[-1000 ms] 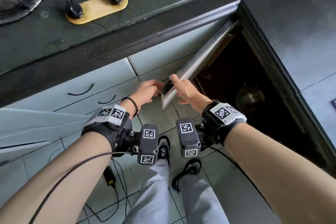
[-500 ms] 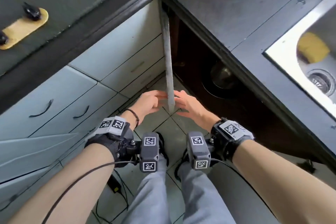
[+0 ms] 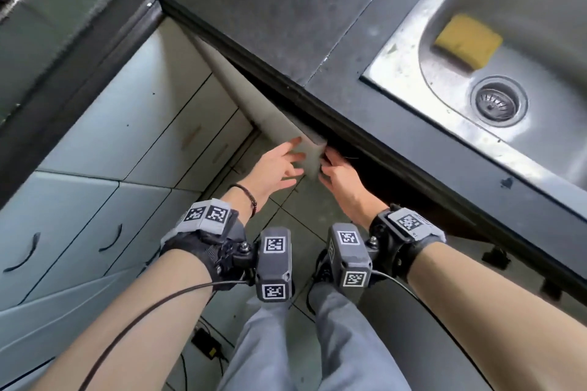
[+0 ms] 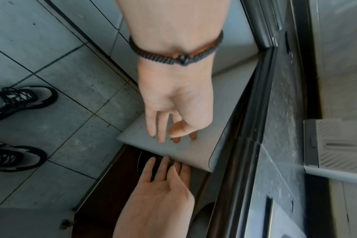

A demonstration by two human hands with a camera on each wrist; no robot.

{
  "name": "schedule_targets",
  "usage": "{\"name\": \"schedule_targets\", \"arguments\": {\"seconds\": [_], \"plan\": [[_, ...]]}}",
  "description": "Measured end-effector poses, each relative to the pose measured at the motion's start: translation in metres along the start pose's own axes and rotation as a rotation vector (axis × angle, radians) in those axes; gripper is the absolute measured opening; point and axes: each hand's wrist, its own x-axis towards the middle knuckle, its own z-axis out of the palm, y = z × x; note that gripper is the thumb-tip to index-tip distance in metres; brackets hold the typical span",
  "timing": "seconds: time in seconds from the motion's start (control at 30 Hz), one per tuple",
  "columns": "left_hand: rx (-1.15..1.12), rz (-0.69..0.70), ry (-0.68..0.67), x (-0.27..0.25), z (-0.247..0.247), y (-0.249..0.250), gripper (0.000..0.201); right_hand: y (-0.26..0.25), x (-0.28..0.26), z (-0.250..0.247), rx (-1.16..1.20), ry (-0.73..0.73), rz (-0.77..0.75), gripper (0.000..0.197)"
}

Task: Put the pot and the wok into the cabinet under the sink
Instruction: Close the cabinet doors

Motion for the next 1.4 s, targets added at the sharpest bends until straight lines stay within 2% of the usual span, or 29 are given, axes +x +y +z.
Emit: {"name": "schedule_targets", "arguments": {"seconds": [0.1,0.2,0.33,0.53,0.63,0.73,0.8,0.93,1.07,1.17,1.27,1.4], "plan": [[0.018,0.022,-0.011,0.012,0.013,0.007,0.079,-0.001,0.013,-0.005,0.028,0.022,-0.002,0.070],[0.004,0.027,0.011,0.020,0.021,0.016,0.081,-0.002,0.022,-0.014,0.043,0.062,0.060,0.053],[-0.012,0.021,0.022,0.026,0.028,0.023,0.079,-0.007,0.020,-0.023,0.045,-0.019,0.077,0.041],[-0.003,0.026,-0.004,0.025,0.029,0.021,0.080,-0.002,0.007,-0.023,0.158,0.114,0.120,0.031],[0.049,0.029,-0.023,0.022,0.032,0.019,0.068,0.004,-0.007,-0.026,0.230,0.126,0.109,0.049],[0.141,0.016,-0.094,0.013,0.030,0.011,0.050,0.015,-0.021,-0.029,0.278,0.150,0.126,0.043],[0.161,0.004,-0.120,0.005,0.027,0.002,0.045,0.023,-0.036,-0.029,0.310,0.223,0.113,0.038],[0.171,-0.001,-0.137,-0.017,0.028,-0.010,0.041,0.037,-0.077,-0.031,0.411,0.479,0.059,0.031],[0.262,0.024,-0.202,-0.035,0.046,-0.017,0.040,0.050,-0.126,-0.041,0.395,0.552,0.030,0.029],[0.309,0.032,-0.267,-0.052,0.077,-0.025,0.040,0.058,-0.170,-0.056,0.398,0.662,-0.056,0.025],[0.337,0.046,-0.370,-0.076,0.119,-0.037,0.038,0.064,-0.215,-0.080,0.447,0.874,-0.171,0.023],[0.365,0.025,-0.486,-0.110,0.174,-0.058,0.035,0.082,-0.270,-0.115,0.500,1.023,-0.228,0.028]]}}
